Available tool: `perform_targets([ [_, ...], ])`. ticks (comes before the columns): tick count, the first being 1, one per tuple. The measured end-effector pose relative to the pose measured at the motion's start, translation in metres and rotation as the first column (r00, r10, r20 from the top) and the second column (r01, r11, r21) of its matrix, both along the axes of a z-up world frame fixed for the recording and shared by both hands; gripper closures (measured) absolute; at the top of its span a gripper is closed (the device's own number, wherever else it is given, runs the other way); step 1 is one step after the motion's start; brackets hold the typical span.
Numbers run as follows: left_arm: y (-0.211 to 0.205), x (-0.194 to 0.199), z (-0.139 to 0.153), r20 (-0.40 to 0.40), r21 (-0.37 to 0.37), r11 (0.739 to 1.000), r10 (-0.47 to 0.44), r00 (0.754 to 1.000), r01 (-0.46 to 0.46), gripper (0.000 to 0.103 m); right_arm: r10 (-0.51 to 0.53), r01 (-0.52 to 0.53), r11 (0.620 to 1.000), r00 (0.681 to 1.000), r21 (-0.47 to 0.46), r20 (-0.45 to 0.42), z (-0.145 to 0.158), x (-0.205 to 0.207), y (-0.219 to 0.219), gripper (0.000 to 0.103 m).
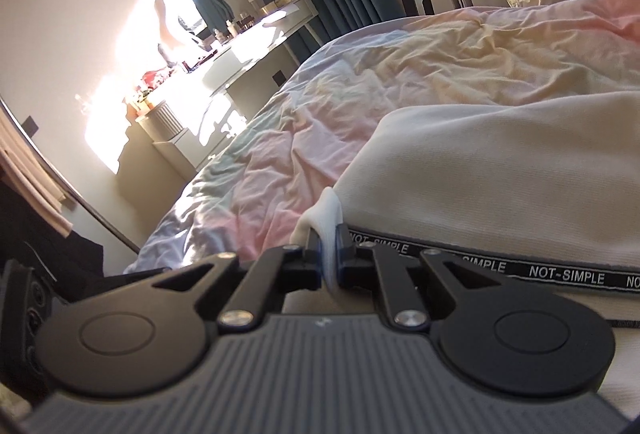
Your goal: Fold clothes
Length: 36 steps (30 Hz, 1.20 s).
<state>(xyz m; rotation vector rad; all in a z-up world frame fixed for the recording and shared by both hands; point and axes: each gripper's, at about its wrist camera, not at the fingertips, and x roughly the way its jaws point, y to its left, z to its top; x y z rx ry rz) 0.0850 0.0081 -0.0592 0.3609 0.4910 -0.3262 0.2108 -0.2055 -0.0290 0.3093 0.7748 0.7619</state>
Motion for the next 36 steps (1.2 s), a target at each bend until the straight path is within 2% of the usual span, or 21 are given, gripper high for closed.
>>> perform_targets([
  [4,0.000,0.003,-0.004,-0.023,0.020,1.000,-0.007,1.000,0.007,0.078,-0.021,0.026,0.997,0.998,0.071,-0.058,-0.004,0.005,-0.009,0.093],
  [6,-0.001,0.003,-0.007,-0.047,0.025,0.999,-0.021,0.999,0.022,0.085,-0.030,0.038,0.995,0.996,0.091,-0.080,-0.006,0.007,-0.011,0.093],
  [8,-0.002,0.003,-0.009,-0.045,0.032,0.999,-0.023,0.999,0.025,0.086,-0.036,0.044,0.995,0.996,0.093,-0.086,-0.007,0.008,-0.011,0.093],
  [10,-0.003,0.006,-0.012,-0.031,0.048,0.999,-0.009,0.999,0.010,0.083,-0.037,0.044,0.995,0.996,0.085,-0.080,-0.008,0.007,-0.009,0.093],
  [12,-0.004,0.011,-0.014,0.005,0.058,0.998,0.026,1.000,-0.026,0.072,-0.037,0.042,0.997,0.997,0.072,-0.070,-0.008,0.006,-0.006,0.093],
  [14,-0.006,0.015,-0.015,0.025,0.056,0.998,0.040,0.999,-0.041,0.068,-0.034,0.037,0.997,0.998,0.062,-0.060,-0.008,0.006,-0.006,0.093],
  [16,-0.009,0.018,-0.016,0.049,0.065,0.997,0.039,0.998,-0.042,0.068,-0.028,0.029,0.999,0.999,0.029,-0.028,-0.003,0.002,-0.003,0.092],
  [19,-0.019,0.019,-0.020,0.092,0.110,0.994,0.018,0.996,-0.028,0.074,-0.026,0.027,0.999,0.999,-0.017,0.022,0.008,-0.004,-0.001,0.090],
  [22,-0.025,0.020,-0.025,0.108,0.129,0.992,-0.009,0.994,-0.005,0.096,-0.067,0.068,0.998,0.997,-0.007,0.042,0.025,-0.005,-0.006,0.089],
  [24,-0.025,0.021,-0.027,0.113,0.125,0.992,-0.012,0.994,-0.002,0.098,-0.112,0.111,0.993,0.994,0.032,0.018,0.031,0.003,-0.009,0.089],
  [26,-0.022,0.022,-0.025,0.103,0.089,0.996,-0.006,0.995,-0.004,0.098,-0.143,0.143,0.989,0.990,0.033,-0.013,0.035,0.014,-0.006,0.089],
  [28,-0.019,0.020,-0.022,0.101,0.072,0.997,-0.003,0.995,-0.005,0.099,-0.170,0.171,0.982,0.985,-0.078,0.015,0.039,0.026,0.012,0.089],
  [30,-0.018,0.015,-0.021,0.113,0.081,0.997,-0.005,0.994,-0.004,0.101,-0.142,0.150,0.959,0.989,-0.241,0.050,0.037,0.042,0.041,0.090],
  [32,-0.018,0.006,-0.017,0.126,0.090,0.996,-0.012,0.992,0.000,0.101,-0.107,0.122,0.909,0.992,-0.398,0.062,0.029,0.056,0.069,0.090],
  [33,-0.016,0.002,-0.014,0.123,0.072,0.997,-0.006,0.992,-0.003,0.102,-0.084,0.102,0.876,0.995,-0.472,0.059,0.023,0.063,0.082,0.092],
  [34,-0.013,-0.003,-0.011,0.118,0.050,0.999,0.001,0.993,-0.007,0.102,-0.074,0.088,0.854,0.996,-0.512,0.048,0.017,0.068,0.089,0.093],
  [36,-0.009,-0.011,-0.008,0.095,0.024,1.000,0.008,0.995,-0.010,0.102,-0.075,0.081,0.841,0.997,-0.535,0.033,0.009,0.072,0.093,0.097],
])
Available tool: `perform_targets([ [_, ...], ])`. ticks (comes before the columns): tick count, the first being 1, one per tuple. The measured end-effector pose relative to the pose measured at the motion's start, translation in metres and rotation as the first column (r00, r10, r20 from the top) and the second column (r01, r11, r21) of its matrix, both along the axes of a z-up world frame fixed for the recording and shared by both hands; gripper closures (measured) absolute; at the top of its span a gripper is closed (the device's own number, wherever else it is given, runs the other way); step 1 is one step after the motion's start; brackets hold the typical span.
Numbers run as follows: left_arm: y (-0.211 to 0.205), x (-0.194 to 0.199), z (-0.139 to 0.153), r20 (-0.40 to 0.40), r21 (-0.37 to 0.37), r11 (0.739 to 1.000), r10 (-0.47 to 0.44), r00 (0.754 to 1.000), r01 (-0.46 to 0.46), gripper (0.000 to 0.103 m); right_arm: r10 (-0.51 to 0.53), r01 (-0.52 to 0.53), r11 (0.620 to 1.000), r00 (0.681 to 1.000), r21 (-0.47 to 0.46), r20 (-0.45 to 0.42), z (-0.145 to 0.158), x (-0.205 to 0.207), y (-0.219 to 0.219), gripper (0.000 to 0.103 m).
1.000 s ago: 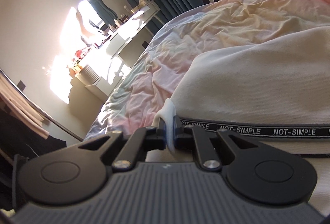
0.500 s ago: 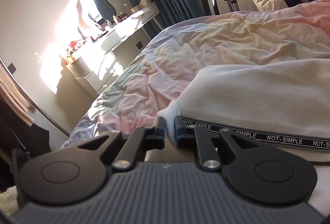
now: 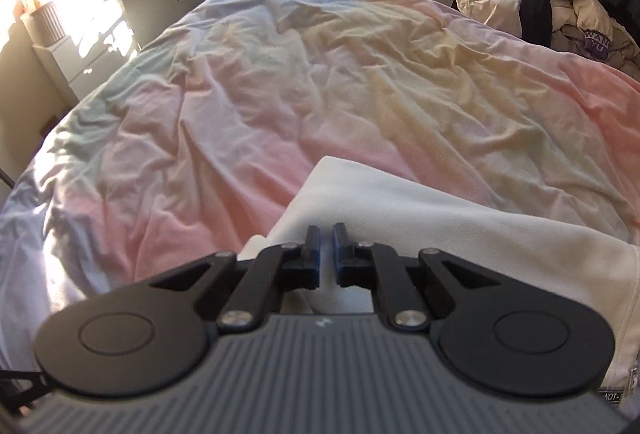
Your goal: Fold clothes
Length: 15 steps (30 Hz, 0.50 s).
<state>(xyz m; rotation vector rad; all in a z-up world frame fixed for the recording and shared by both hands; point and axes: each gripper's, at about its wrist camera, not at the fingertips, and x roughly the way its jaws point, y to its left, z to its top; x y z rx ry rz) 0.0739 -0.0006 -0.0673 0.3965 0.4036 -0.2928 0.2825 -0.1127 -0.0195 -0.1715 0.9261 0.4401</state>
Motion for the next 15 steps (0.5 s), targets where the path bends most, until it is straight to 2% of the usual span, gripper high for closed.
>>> perform_targets([
  [1,0.002,-0.004,0.001,-0.012,-0.012,1.000,0.002,1.000,-0.002,0.102,-0.002,0.001,1.000,1.000,-0.011,-0.009,-0.004,0.002,0.002,0.097],
  [7,0.003,-0.025,0.002,-0.060,-0.051,0.999,0.002,0.998,-0.005,0.102,-0.054,0.058,0.996,0.997,0.070,-0.056,-0.014,0.006,-0.010,0.102],
  [12,-0.005,-0.037,-0.001,-0.084,-0.040,0.999,-0.004,0.996,0.000,0.102,-0.055,0.061,0.992,0.997,0.111,-0.058,-0.012,0.003,-0.015,0.102],
  [15,-0.003,-0.035,-0.003,-0.092,-0.059,0.998,-0.006,0.996,0.001,0.102,-0.055,0.060,0.984,0.998,0.168,-0.032,-0.006,-0.005,-0.025,0.101],
])
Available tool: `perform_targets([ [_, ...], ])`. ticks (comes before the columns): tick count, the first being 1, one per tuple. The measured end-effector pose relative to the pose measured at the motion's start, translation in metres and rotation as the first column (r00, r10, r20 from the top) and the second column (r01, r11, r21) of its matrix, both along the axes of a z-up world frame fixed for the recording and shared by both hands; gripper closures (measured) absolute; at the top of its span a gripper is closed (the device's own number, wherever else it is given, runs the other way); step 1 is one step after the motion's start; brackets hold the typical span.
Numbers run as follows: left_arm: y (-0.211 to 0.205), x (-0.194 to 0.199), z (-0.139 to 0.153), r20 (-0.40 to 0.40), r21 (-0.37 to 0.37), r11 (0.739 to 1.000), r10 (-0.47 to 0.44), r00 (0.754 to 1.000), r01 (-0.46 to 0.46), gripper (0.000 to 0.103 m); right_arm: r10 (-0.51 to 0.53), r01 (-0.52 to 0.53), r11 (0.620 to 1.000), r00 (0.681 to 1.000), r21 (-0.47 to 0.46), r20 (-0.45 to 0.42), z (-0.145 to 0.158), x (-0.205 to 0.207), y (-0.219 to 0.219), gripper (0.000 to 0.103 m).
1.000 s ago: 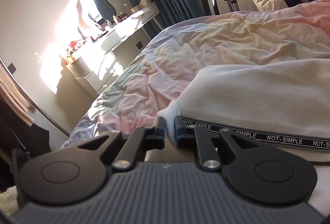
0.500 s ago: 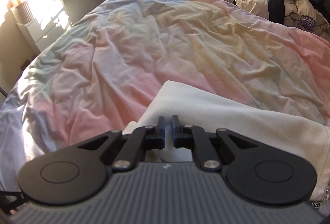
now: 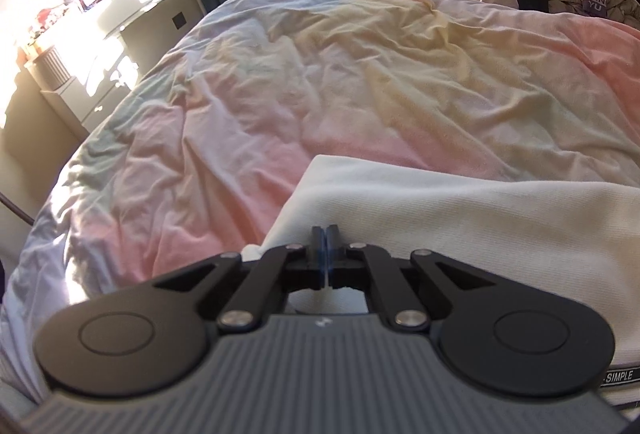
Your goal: Fold clothes
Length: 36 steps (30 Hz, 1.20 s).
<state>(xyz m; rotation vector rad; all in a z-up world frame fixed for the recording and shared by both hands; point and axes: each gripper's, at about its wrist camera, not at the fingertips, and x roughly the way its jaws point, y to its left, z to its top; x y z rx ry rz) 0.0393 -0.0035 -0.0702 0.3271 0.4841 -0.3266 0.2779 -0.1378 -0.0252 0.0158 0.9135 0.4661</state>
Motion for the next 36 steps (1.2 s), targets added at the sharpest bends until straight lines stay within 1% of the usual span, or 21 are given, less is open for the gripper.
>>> perform_targets([
  [1,0.003,0.002,0.001,-0.007,-0.018,1.000,0.006,1.000,-0.006,0.101,-0.024,0.024,0.999,0.999,0.022,0.023,0.006,-0.007,-0.010,0.100],
  [2,0.007,0.004,0.003,-0.017,-0.046,0.999,0.011,1.000,-0.012,0.101,-0.049,0.047,0.998,0.998,0.045,0.045,0.013,-0.013,-0.020,0.094],
  [5,0.021,0.009,0.014,-0.063,-0.153,0.988,0.022,0.998,-0.031,0.096,-0.126,0.115,0.988,0.987,0.107,0.104,0.031,-0.038,-0.056,0.094],
  [7,0.031,0.007,0.024,-0.079,-0.230,0.973,0.014,0.997,-0.032,0.084,-0.181,0.163,0.978,0.973,0.129,0.141,0.040,-0.057,-0.081,0.094],
  [8,0.036,0.005,0.030,-0.082,-0.270,0.962,0.006,0.997,-0.028,0.073,-0.213,0.191,0.972,0.962,0.139,0.168,0.045,-0.071,-0.098,0.094],
  [9,0.040,0.002,0.036,-0.082,-0.303,0.953,0.004,0.997,-0.029,0.058,-0.238,0.213,0.966,0.953,0.148,0.186,0.048,-0.080,-0.111,0.094],
  [10,0.043,-0.001,0.043,-0.081,-0.336,0.941,0.003,0.997,-0.030,0.054,-0.276,0.244,0.955,0.940,0.170,0.199,0.050,-0.091,-0.126,0.094],
  [12,0.051,0.001,0.052,-0.100,-0.426,0.905,-0.021,0.995,-0.024,0.050,-0.352,0.305,0.926,0.912,0.224,0.211,0.052,-0.111,-0.159,0.093],
  [13,0.055,0.005,0.054,-0.121,-0.475,0.880,-0.027,0.992,-0.034,0.047,-0.390,0.335,0.907,0.897,0.255,0.211,0.051,-0.119,-0.175,0.093],
  [14,0.059,0.012,0.053,-0.145,-0.517,0.854,-0.024,0.989,-0.055,0.040,-0.433,0.371,0.884,0.879,0.285,0.199,0.047,-0.127,-0.191,0.091],
  [15,0.062,0.018,0.053,-0.169,-0.556,0.828,-0.022,0.985,-0.077,0.034,-0.458,0.393,0.868,0.870,0.303,0.185,0.042,-0.130,-0.201,0.085],
  [16,0.065,0.029,0.051,-0.205,-0.594,0.795,-0.003,0.979,-0.122,0.031,-0.486,0.420,0.847,0.860,0.326,0.154,0.033,-0.132,-0.214,0.079],
  [17,0.068,0.038,0.048,-0.232,-0.612,0.775,0.017,0.973,-0.160,0.028,-0.504,0.441,0.831,0.855,0.339,0.124,0.026,-0.131,-0.221,0.066],
  [18,0.070,0.050,0.045,-0.268,-0.615,0.760,0.047,0.962,-0.209,0.027,-0.521,0.462,0.815,0.848,0.351,0.094,0.018,-0.131,-0.228,0.050],
  [20,0.071,0.072,0.039,-0.325,-0.595,0.758,0.078,0.942,-0.268,0.027,-0.537,0.489,0.796,0.842,0.357,0.044,-0.002,-0.126,-0.237,0.034],
  [22,0.074,0.089,0.033,-0.362,-0.602,0.736,0.095,0.928,-0.310,0.027,-0.526,0.493,0.807,0.850,0.324,0.017,-0.015,-0.119,-0.239,0.030],
  [23,0.075,0.097,0.030,-0.379,-0.606,0.724,0.102,0.920,-0.330,0.027,-0.523,0.493,0.812,0.852,0.311,0.014,-0.019,-0.116,-0.240,0.024],
  [27,0.067,0.130,0.013,-0.441,-0.599,0.714,0.086,0.894,-0.364,0.027,-0.512,0.493,0.801,0.858,0.340,-0.037,-0.040,-0.106,-0.253,0.022],
  [30,0.052,0.145,-0.004,-0.462,-0.541,0.759,0.093,0.882,-0.363,0.025,-0.485,0.484,0.787,0.869,0.382,-0.102,-0.058,-0.097,-0.258,0.021],
  [32,0.049,0.153,-0.019,-0.487,-0.556,0.741,0.075,0.870,-0.375,0.019,-0.460,0.473,0.779,0.877,0.411,-0.137,-0.071,-0.091,-0.260,0.018],
  [36,0.051,0.161,-0.031,-0.518,-0.579,0.715,0.049,0.854,-0.392,0.018,-0.423,0.473,0.741,0.880,0.478,-0.216,-0.096,-0.080,-0.269,0.014],
])
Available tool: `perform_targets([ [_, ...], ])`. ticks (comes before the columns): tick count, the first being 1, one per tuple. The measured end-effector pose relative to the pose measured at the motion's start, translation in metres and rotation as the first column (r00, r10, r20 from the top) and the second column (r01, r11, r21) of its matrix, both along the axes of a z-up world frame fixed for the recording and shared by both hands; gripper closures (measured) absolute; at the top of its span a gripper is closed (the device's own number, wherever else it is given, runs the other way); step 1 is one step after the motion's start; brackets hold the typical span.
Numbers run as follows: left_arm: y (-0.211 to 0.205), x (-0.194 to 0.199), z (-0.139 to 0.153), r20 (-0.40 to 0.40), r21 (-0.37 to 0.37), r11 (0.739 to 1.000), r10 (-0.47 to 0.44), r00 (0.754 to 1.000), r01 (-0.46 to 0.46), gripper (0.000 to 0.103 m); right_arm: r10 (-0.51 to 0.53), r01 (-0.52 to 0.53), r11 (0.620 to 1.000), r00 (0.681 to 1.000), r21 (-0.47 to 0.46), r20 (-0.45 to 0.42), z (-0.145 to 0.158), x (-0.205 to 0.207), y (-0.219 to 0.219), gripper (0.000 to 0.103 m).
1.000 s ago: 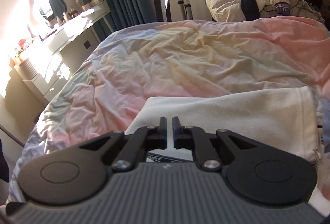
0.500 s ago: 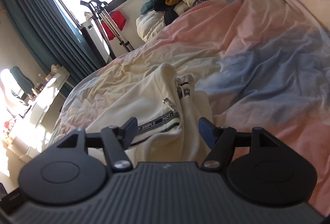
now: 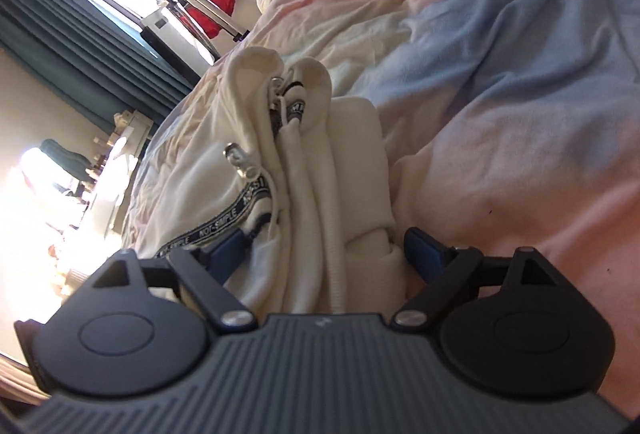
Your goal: Fold clothes
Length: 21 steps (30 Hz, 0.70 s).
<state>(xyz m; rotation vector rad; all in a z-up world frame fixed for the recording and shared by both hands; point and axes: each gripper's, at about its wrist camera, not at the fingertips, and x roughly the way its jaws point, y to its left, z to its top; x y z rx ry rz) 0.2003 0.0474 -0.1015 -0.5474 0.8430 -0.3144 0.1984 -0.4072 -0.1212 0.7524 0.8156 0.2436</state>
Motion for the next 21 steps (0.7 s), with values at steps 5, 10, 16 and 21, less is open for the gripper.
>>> perform_targets([
  [5,-0.001,0.007,-0.004,-0.033,-0.032,1.000,-0.001,0.999,0.000,0.018,0.048,-0.045,0.986,0.999,0.159,-0.012,-0.022,0.012,-0.008,0.013],
  [10,-0.001,0.013,-0.003,-0.045,-0.034,0.999,-0.006,0.999,0.004,0.018,0.159,-0.159,0.980,0.987,0.115,0.013,-0.011,0.019,0.015,0.011],
  [16,-0.006,0.009,0.002,-0.020,-0.002,1.000,-0.011,1.000,0.011,0.026,0.149,-0.149,0.988,0.989,0.035,0.010,0.002,0.017,0.025,0.024],
  [21,-0.012,0.001,0.013,0.013,0.040,0.999,-0.006,1.000,0.005,0.044,0.130,-0.125,0.987,0.991,-0.105,0.038,0.026,0.006,0.038,0.052],
])
